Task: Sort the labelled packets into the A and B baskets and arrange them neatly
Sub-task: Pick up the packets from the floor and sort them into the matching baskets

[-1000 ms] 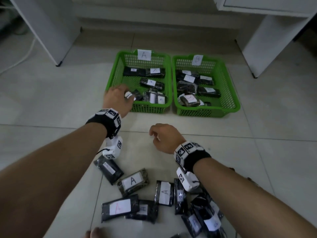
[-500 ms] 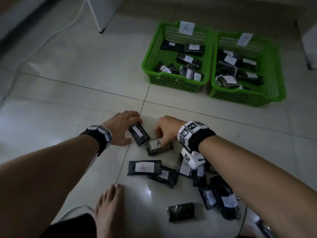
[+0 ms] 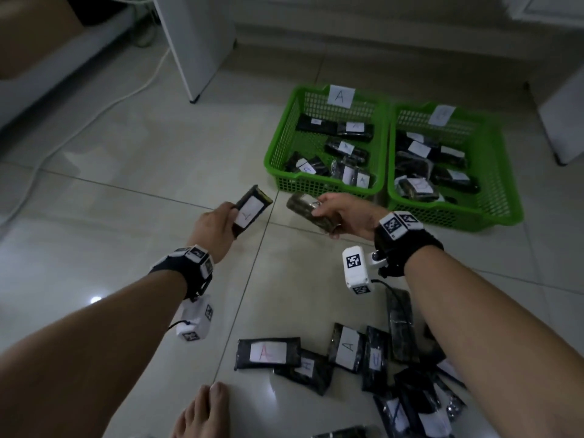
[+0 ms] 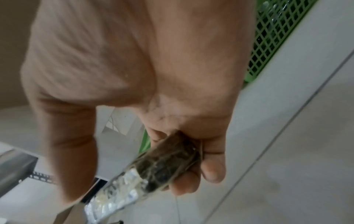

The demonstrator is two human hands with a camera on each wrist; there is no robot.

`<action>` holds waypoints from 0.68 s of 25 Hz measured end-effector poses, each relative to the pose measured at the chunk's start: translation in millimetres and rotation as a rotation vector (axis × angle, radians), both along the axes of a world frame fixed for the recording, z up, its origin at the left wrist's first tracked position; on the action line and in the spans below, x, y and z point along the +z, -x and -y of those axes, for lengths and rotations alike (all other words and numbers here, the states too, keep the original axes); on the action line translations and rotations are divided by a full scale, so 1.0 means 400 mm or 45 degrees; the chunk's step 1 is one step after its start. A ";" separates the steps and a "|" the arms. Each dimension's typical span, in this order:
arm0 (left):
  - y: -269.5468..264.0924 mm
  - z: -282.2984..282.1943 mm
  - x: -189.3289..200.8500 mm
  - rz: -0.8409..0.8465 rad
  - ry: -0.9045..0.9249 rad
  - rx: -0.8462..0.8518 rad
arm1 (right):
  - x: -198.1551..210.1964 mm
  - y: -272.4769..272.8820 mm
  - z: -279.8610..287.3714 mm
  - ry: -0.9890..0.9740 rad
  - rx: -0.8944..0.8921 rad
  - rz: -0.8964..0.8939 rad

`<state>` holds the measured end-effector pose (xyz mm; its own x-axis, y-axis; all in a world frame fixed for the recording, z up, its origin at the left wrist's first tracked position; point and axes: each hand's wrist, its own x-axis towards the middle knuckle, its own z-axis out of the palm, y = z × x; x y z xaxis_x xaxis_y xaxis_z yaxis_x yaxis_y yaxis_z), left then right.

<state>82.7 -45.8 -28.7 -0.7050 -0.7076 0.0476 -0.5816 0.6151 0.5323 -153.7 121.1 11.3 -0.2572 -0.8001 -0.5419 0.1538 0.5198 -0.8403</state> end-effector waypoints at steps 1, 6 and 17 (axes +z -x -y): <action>0.026 0.007 0.010 -0.072 -0.013 0.023 | 0.014 0.009 0.003 0.049 0.000 -0.015; 0.187 0.038 0.050 -0.394 -0.144 0.060 | 0.049 0.074 0.023 0.115 -0.279 -0.486; 0.368 0.085 0.029 -0.112 0.249 -0.210 | -0.024 0.165 0.034 -0.090 -0.411 -1.564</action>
